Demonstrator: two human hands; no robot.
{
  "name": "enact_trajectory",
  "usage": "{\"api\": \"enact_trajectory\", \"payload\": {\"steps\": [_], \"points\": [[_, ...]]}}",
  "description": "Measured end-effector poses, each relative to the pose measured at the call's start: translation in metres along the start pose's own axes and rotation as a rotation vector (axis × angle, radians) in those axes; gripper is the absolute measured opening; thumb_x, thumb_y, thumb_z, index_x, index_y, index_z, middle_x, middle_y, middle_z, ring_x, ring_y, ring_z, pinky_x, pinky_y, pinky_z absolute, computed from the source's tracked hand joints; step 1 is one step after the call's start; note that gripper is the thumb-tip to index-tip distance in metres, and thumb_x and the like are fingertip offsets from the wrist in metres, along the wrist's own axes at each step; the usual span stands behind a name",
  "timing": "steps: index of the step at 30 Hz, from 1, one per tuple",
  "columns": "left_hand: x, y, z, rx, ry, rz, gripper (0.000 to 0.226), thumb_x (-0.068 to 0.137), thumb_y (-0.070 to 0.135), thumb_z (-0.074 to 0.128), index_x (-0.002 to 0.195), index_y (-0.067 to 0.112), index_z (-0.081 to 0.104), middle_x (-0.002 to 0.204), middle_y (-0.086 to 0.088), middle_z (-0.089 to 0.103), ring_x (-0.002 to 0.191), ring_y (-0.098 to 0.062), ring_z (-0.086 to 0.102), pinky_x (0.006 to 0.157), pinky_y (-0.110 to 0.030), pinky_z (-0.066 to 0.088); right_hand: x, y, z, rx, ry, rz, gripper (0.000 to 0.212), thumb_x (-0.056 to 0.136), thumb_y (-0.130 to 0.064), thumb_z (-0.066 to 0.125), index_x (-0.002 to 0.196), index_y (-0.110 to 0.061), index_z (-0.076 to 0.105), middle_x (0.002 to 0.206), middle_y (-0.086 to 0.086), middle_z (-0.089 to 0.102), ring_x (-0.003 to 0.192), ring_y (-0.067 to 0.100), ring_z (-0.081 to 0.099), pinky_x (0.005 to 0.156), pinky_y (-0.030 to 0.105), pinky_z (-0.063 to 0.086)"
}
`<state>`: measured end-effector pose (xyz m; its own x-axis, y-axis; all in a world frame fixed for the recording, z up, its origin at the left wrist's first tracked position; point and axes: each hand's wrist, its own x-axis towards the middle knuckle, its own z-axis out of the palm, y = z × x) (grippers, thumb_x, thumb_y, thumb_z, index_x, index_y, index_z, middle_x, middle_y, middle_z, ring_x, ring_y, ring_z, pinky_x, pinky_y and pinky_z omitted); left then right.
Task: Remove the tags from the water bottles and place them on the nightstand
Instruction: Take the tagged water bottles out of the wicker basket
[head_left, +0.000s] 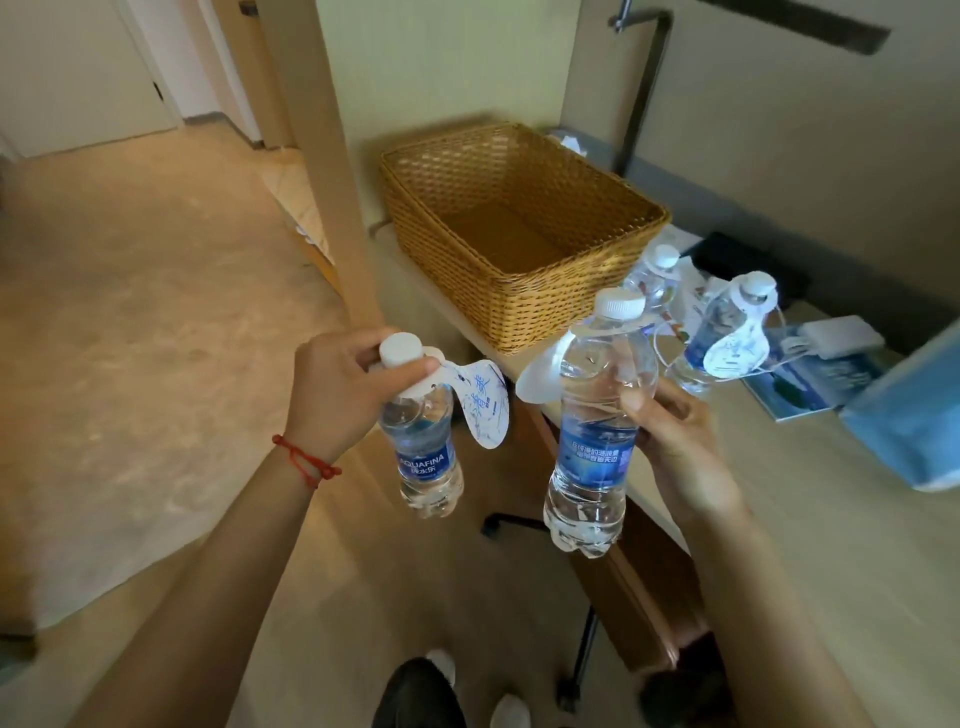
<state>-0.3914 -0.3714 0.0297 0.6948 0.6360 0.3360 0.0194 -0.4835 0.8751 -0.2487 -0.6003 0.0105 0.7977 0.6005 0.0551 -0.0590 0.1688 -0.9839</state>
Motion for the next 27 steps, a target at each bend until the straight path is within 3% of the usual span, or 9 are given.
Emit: {"api": "enact_trajectory", "payload": {"steps": [3, 8, 10, 12, 15, 20, 24, 27], "points": [[0.002, 0.013, 0.022, -0.035, -0.118, 0.066, 0.019, 0.068, 0.024, 0.078, 0.069, 0.04, 0.069, 0.067, 0.024, 0.068, 0.062, 0.006, 0.058, 0.055, -0.01, 0.045, -0.019, -0.006, -0.021, 0.011, 0.078, -0.04, 0.032, 0.064, -0.032, 0.072, 0.094, -0.019, 0.073, 0.091, -0.002, 0.075, 0.086, 0.014, 0.069, 0.067, 0.02, 0.053], [0.015, 0.029, 0.059, -0.093, -0.268, 0.138, 0.009, 0.066, 0.042, 0.071, 0.075, 0.04, 0.071, 0.073, 0.012, 0.073, 0.067, -0.001, 0.06, 0.061, -0.029, 0.05, -0.043, -0.012, -0.05, 0.006, 0.235, -0.072, 0.038, 0.065, -0.03, 0.071, 0.099, -0.012, 0.07, 0.09, 0.0, 0.075, 0.085, 0.015, 0.069, 0.068, 0.022, 0.053], [0.019, 0.033, 0.074, -0.115, -0.306, 0.171, 0.016, 0.066, 0.044, 0.07, 0.076, 0.031, 0.072, 0.072, 0.002, 0.073, 0.067, -0.002, 0.059, 0.06, -0.031, 0.049, -0.051, -0.013, -0.061, 0.007, 0.297, -0.07, 0.031, 0.07, -0.025, 0.068, 0.098, -0.013, 0.07, 0.089, 0.0, 0.075, 0.083, 0.015, 0.069, 0.068, 0.023, 0.053], [0.022, 0.038, 0.087, -0.135, -0.338, 0.208, 0.013, 0.066, 0.043, 0.07, 0.075, 0.034, 0.072, 0.071, 0.0, 0.073, 0.065, -0.003, 0.059, 0.057, -0.033, 0.048, -0.057, -0.012, -0.072, 0.01, 0.339, -0.072, 0.027, 0.071, -0.024, 0.066, 0.095, -0.014, 0.072, 0.09, 0.0, 0.075, 0.083, 0.015, 0.069, 0.069, 0.024, 0.054], [0.026, 0.04, 0.106, -0.115, -0.368, 0.234, 0.017, 0.067, 0.044, 0.07, 0.076, 0.031, 0.072, 0.07, -0.006, 0.072, 0.062, -0.015, 0.061, 0.056, -0.044, 0.049, -0.064, -0.011, -0.087, -0.003, 0.38, -0.078, 0.032, 0.065, -0.03, 0.073, 0.094, -0.016, 0.073, 0.091, 0.0, 0.075, 0.085, 0.016, 0.069, 0.07, 0.024, 0.054], [0.028, 0.049, 0.144, -0.101, -0.406, 0.238, 0.022, 0.066, 0.046, 0.071, 0.078, 0.028, 0.072, 0.069, 0.003, 0.071, 0.061, -0.003, 0.059, 0.054, -0.041, 0.049, -0.065, -0.009, -0.122, 0.008, 0.433, -0.075, 0.023, 0.07, -0.024, 0.067, 0.092, -0.018, 0.074, 0.088, -0.001, 0.075, 0.082, 0.015, 0.069, 0.07, 0.024, 0.054], [0.021, 0.062, 0.182, -0.087, -0.412, 0.252, 0.024, 0.065, 0.047, 0.071, 0.081, 0.029, 0.072, 0.072, 0.001, 0.073, 0.063, -0.012, 0.065, 0.056, -0.042, 0.051, -0.061, -0.01, -0.161, 0.01, 0.447, -0.079, 0.022, 0.072, -0.022, 0.064, 0.091, -0.018, 0.073, 0.086, -0.004, 0.075, 0.081, 0.012, 0.068, 0.068, 0.022, 0.054], [0.015, 0.072, 0.216, -0.083, -0.392, 0.256, 0.037, 0.065, 0.05, 0.069, 0.078, 0.015, 0.073, 0.071, -0.01, 0.072, 0.061, -0.013, 0.059, 0.056, -0.042, 0.048, -0.055, -0.014, -0.196, -0.012, 0.42, -0.084, 0.022, 0.072, -0.021, 0.063, 0.092, -0.018, 0.072, 0.085, -0.005, 0.075, 0.082, 0.012, 0.068, 0.069, 0.022, 0.054]]}}
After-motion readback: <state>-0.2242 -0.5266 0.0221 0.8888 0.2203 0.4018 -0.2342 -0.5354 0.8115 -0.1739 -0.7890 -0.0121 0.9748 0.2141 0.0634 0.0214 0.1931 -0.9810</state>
